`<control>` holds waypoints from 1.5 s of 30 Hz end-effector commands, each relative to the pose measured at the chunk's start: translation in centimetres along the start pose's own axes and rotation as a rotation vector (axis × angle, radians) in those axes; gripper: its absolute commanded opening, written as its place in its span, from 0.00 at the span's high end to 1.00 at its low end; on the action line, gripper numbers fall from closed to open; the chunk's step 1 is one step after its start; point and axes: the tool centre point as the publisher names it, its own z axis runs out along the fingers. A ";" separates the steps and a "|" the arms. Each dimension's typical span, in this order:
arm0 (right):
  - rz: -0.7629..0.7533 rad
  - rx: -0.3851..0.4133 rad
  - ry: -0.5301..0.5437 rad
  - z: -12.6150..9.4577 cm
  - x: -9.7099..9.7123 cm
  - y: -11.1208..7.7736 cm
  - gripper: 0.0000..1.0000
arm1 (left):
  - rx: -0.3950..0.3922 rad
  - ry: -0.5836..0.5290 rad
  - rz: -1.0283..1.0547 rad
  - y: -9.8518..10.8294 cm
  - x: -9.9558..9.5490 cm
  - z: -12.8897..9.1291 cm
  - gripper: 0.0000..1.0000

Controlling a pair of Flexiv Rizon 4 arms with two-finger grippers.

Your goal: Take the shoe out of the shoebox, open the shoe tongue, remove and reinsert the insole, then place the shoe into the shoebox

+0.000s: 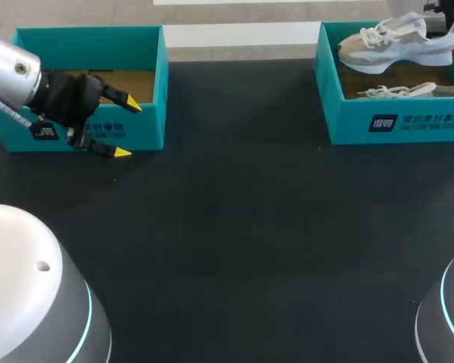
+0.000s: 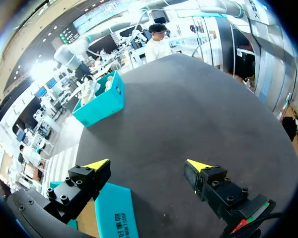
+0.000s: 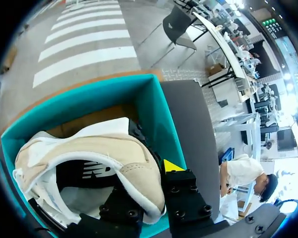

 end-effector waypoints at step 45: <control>-0.059 0.051 0.094 7.4 3.4 0.1 1.00 | -0.003 0.001 0.000 0.0 0.1 0.0 0.00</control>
